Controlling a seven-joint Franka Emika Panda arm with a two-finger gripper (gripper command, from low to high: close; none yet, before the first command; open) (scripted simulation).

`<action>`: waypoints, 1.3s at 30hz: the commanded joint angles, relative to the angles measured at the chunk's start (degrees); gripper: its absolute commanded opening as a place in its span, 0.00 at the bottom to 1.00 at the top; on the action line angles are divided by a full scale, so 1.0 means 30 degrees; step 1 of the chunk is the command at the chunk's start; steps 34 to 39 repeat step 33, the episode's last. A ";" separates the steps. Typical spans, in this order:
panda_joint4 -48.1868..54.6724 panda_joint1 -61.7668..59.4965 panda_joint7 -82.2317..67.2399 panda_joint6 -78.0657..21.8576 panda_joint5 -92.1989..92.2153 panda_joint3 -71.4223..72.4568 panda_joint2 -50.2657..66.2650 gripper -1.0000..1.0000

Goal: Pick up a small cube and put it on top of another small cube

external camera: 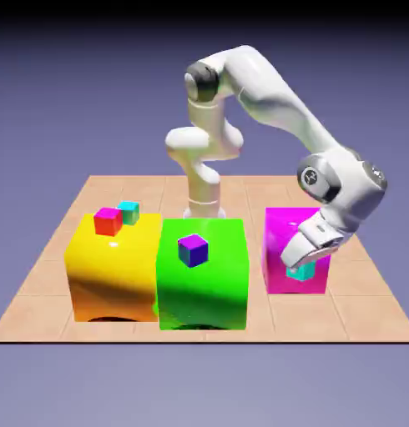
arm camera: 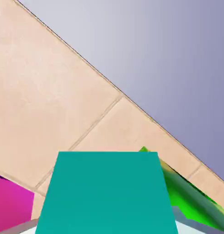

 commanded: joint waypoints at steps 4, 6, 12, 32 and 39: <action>-0.1335 -0.1718 0.2555 0.0194 0.2724 -0.2257 -0.2770 0.00; -0.2003 -0.2576 0.3825 0.0293 0.4111 -0.3385 -0.4154 0.00; -0.3439 -0.4978 0.7825 -0.0259 0.8262 -0.7489 -0.6366 0.00; -0.7659 -0.8872 1.4583 0.0616 1.6398 -1.4883 -0.8961 1.00; -0.6968 -0.8997 1.4784 -0.0214 1.6163 -1.5020 -0.9105 1.00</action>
